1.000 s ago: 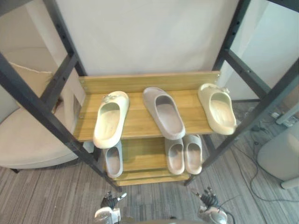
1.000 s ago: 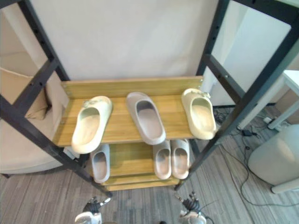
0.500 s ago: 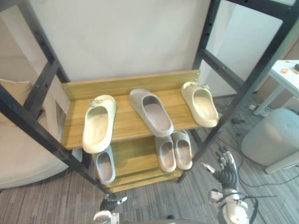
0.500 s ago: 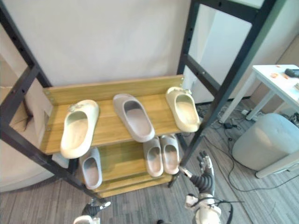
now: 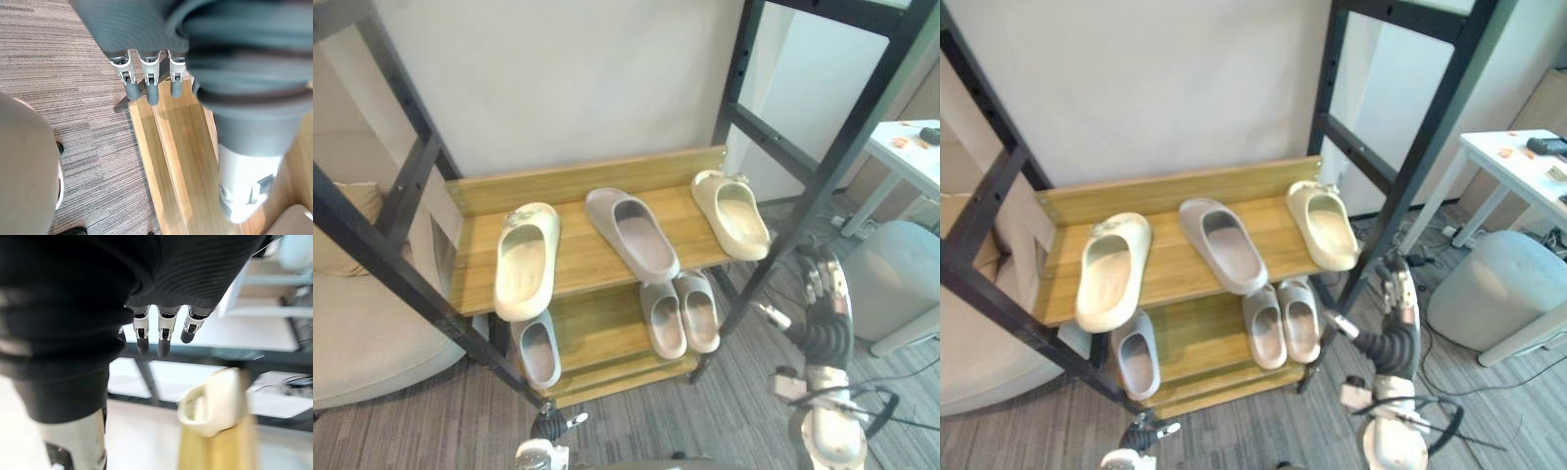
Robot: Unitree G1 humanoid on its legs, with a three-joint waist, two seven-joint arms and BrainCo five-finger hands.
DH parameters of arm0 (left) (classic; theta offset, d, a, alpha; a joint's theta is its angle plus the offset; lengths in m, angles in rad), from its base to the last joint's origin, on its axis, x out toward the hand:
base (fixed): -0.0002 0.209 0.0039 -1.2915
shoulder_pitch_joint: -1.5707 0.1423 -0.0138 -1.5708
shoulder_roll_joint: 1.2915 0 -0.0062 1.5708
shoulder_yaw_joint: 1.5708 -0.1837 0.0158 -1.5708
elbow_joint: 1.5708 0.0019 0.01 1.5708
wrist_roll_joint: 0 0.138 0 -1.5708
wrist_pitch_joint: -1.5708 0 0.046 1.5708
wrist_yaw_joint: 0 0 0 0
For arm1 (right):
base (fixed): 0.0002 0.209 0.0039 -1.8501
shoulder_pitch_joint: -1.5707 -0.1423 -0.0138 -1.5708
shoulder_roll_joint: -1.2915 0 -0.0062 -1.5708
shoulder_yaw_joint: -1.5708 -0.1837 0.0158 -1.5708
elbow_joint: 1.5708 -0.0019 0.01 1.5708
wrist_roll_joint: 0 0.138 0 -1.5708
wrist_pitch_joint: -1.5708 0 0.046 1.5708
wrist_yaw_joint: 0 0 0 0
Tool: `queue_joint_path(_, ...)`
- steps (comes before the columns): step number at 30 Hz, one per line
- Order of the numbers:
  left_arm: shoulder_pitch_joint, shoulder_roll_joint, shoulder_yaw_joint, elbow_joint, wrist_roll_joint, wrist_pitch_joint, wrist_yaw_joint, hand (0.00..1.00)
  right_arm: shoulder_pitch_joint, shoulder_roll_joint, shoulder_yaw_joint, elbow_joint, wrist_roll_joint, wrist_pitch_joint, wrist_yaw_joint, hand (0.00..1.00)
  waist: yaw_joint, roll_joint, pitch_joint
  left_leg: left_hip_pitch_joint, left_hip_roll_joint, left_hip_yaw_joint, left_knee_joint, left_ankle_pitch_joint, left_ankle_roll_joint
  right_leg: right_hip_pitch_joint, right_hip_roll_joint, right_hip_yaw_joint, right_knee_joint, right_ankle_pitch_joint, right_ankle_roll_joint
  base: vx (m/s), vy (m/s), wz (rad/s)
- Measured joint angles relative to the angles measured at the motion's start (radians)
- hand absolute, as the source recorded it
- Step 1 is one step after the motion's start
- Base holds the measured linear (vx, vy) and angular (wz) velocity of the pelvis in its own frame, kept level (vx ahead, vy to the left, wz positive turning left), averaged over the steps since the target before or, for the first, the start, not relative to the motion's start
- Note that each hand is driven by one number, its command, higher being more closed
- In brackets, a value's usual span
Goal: Organize the slippers on the shoe rack
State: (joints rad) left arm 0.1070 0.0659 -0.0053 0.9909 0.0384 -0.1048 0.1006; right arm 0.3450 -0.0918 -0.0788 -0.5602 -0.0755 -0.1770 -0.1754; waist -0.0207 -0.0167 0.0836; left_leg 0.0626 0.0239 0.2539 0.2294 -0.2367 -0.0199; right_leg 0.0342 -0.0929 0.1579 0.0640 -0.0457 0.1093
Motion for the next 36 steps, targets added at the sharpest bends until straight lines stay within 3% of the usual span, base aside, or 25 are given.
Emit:
queue_joint_path(7, -0.004, 0.022, -0.018, 0.022, -0.003, -0.003, -0.024, 0.00, -0.196, -0.111, -0.029, 0.130, 0.005, -0.012, 0.001, 0.00, 0.006, -0.002, -0.006, -0.043, -0.036, -0.045, 0.006, 0.012, 0.026, -0.016, -0.037, -0.038, -0.002, 0.006, 0.016, -0.03, 0.032, 0.19)
queue_joint_path(13, -0.023, 0.042, -0.032, 0.026, -0.003, -0.017, -0.028, 0.00, -0.354, -0.177, -0.027, 0.273, 0.036, -0.008, 0.008, 0.00, 0.031, -0.023, 0.002, -0.069, -0.048, -0.079, 0.019, 0.017, 0.034, -0.011, -0.041, -0.071, -0.033, 0.013, 0.008, 0.00, 0.003, 0.17)
queue_joint_path(24, -0.049, 0.038, -0.032, 0.042, -0.003, -0.017, -0.039, 0.00, -0.548, -0.325, -0.002, 0.557, 0.059, 0.040, 0.014, 0.00, 0.055, -0.015, 0.015, -0.097, -0.051, -0.156, 0.019, 0.020, 0.038, 0.004, -0.036, -0.126, -0.069, 0.023, -0.007, 0.03, -0.021, 0.13)
queue_joint_path(36, -0.059, 0.038, -0.030, 0.041, -0.021, -0.019, -0.043, 0.00, -0.725, -0.394, 0.096, 0.746, 0.144, 0.056, 0.068, 0.00, 0.064, -0.014, 0.042, -0.092, -0.053, -0.190, -0.002, 0.034, 0.036, 0.015, -0.032, -0.147, -0.079, 0.028, -0.016, -0.01, -0.015, 0.04)
